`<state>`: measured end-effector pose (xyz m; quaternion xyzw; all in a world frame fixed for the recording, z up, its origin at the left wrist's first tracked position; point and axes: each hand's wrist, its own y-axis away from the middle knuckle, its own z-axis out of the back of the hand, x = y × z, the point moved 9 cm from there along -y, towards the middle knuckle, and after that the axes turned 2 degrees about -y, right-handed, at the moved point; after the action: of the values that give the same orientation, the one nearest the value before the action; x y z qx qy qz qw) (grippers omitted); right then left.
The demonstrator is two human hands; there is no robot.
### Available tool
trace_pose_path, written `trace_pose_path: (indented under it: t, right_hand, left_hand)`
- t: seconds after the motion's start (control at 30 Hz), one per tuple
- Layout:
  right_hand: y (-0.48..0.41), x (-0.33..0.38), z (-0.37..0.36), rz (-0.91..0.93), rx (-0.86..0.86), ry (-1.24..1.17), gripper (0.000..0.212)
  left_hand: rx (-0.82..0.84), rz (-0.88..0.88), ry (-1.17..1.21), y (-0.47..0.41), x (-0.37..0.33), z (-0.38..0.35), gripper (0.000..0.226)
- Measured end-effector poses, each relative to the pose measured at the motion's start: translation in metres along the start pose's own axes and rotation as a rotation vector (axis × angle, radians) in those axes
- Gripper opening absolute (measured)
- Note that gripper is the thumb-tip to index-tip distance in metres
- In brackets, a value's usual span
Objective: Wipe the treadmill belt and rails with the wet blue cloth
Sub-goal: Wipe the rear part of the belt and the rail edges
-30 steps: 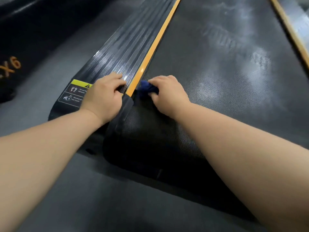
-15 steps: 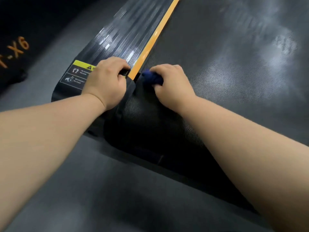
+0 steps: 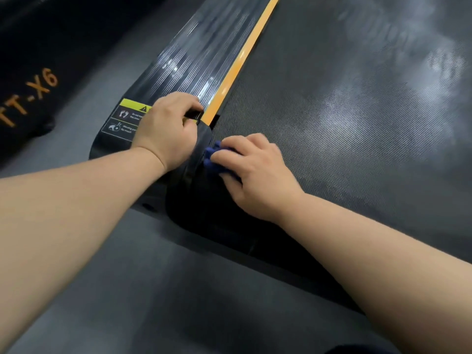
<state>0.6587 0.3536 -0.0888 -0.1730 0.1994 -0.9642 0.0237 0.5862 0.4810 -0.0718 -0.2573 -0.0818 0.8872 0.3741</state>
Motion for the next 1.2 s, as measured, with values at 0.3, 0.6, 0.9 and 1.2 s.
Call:
trace_pose_path:
  t: [0.3,0.6,0.9,1.2]
  right_hand:
    - [0.010,-0.028,0.011,-0.266,-0.066,-0.125,0.020]
    - [-0.023,-0.085,0.018,-0.336,0.032,0.129,0.033]
    - [0.015,-0.055,0.026,-0.297,0.004,-0.081,0.027]
    - [0.013,-0.082,0.034,-0.330,-0.004,0.065,0.027]
  left_hand:
    - [0.009,0.004,0.008,0.000,0.001,-0.001,0.031]
    - [-0.011,-0.008,0.014,0.002,-0.001,0.001,0.031]
    - [0.003,-0.030,-0.001,0.003,-0.003,0.000,0.030]
    - [0.185,-0.370,-0.138,0.028,-0.044,-0.025,0.056]
